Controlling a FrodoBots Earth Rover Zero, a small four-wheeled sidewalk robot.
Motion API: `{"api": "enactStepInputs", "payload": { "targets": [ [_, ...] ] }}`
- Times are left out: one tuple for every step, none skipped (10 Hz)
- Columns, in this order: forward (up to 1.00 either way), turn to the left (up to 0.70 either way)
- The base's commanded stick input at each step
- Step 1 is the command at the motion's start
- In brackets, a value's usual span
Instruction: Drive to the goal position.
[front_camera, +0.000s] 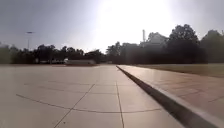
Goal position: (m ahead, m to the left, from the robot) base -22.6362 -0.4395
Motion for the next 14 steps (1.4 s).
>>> {"api": "enactStepInputs", "payload": {
  "targets": [
    [0.7, 0.01],
    [0.7, 0.01],
    [0.7, 0.01],
    [0.7, 0.01],
    [0.7, 0.01],
    [0.7, 0.01],
    [0.7, 0.01],
    [0.7, 0.01],
    [0.7, 0.01],
    [0.7, 0.01],
    [0.7, 0.01],
    [0.7, 0.01],
    [0.7, 0.01],
    [0.7, 0.01]
  ]
}}
